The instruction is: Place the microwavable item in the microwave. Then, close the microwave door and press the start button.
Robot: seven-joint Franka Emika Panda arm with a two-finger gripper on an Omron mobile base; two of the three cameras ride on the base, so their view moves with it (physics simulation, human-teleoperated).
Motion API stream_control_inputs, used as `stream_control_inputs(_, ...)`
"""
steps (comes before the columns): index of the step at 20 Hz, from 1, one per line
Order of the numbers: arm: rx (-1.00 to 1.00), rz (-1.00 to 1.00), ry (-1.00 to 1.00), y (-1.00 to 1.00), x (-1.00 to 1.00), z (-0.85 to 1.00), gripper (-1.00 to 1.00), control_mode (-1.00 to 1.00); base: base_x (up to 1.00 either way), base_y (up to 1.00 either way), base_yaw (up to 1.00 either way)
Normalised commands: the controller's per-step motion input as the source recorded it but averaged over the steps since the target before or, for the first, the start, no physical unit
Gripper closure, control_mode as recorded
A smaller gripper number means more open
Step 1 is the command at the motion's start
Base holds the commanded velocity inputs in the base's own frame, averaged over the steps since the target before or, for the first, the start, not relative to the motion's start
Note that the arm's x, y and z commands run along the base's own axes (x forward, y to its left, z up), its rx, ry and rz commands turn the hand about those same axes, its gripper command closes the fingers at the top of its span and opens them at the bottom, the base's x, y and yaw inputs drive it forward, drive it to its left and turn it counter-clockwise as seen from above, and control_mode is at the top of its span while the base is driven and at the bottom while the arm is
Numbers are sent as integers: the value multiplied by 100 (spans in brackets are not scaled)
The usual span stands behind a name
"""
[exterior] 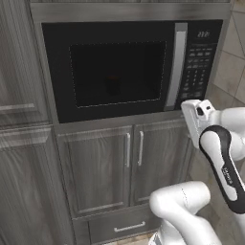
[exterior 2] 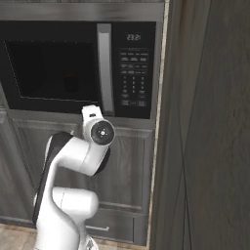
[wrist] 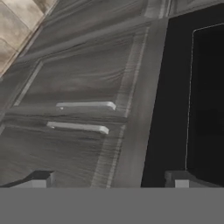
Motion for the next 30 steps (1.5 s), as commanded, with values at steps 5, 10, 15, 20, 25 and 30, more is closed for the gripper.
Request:
stream_control_inputs(5,7,0,4,-77,24,23,-100,-100,0,0,0)
stream_control_inputs(10,7,0,3,-30,54,4,-100,-100,0,0,0)
stream_control_inputs(15,1,0,8,-27,51,0,-100,-100,0,0,0)
stream_control_inputs(20,1,0,3,-11,50,0,-100,-100,0,0,0)
stream_control_inputs(25,0,0,1,-2,38,0,-100,-100,0,0,0)
stream_control_inputs(30,0,0,0,0,32,-1,-100,-100,0,0,0)
